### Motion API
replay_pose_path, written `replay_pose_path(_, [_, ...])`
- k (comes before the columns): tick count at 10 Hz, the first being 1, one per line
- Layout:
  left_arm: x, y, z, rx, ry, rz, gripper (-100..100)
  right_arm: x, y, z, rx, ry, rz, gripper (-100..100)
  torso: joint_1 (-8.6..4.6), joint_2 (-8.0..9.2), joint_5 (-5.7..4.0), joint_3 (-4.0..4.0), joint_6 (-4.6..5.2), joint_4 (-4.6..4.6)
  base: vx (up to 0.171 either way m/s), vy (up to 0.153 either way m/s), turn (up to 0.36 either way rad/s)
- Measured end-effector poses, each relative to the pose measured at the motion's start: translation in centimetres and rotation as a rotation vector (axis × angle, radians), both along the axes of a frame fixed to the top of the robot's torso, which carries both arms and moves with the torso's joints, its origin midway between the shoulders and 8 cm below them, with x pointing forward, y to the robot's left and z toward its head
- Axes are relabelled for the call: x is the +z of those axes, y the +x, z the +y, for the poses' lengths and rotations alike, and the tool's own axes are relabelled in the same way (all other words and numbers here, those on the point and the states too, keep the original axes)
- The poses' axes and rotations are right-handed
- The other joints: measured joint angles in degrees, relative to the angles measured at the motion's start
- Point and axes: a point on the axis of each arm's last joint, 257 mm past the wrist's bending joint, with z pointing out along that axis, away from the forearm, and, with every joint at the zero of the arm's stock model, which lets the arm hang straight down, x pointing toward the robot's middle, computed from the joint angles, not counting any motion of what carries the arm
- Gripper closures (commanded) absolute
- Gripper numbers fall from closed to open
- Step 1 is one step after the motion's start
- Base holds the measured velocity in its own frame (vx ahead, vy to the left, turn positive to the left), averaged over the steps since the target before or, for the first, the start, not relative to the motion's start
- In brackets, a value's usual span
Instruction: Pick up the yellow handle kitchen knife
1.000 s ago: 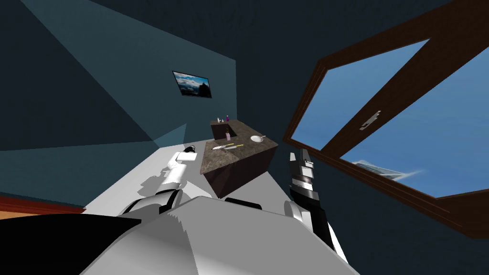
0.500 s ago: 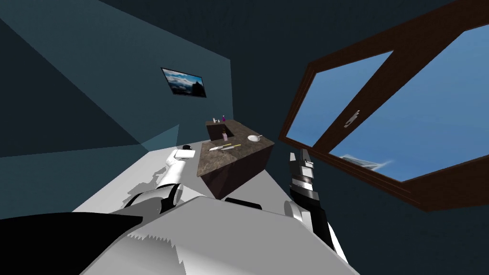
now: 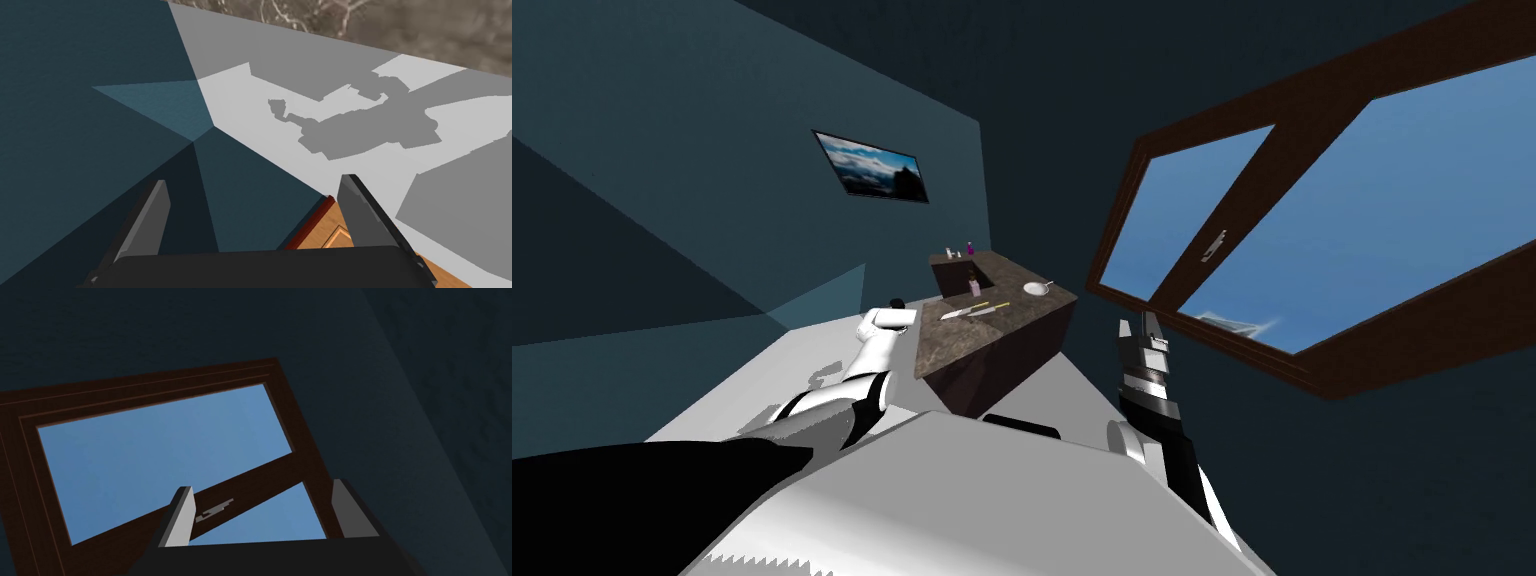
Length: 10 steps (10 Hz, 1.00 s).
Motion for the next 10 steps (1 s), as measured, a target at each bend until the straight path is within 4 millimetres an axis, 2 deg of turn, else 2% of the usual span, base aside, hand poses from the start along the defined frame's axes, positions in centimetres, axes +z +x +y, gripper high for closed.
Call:
replay_pose_path(4, [-0.8,-1.8,0.9,0.111,-0.117,0.042,-100,0.0,0.0,0.0,0.000,0.000,0.000,0,0.03,-0.04,0.01,-0.03,-0.03,-0.01,0.010,0.028,-0.201])
replay_pose_path(7, [-2.2,-3.4,0.5,0.187,-0.215,0.086,-100,0.0,0.0,0.0,0.000,0.000,0.000,0,0.06,-0.06,0.03,-0.04,-0.08,-0.03,0.020,0.034,-0.208])
replay_pose_path(10, [-2.4,-4.7,0.1,0.261,-0.313,0.111,-100,0.0,0.0,0.0,0.000,0.000,0.000,0,0.01,-0.12,0.01,-0.07,-0.03,-0.03,0.026,0.029,-0.174])
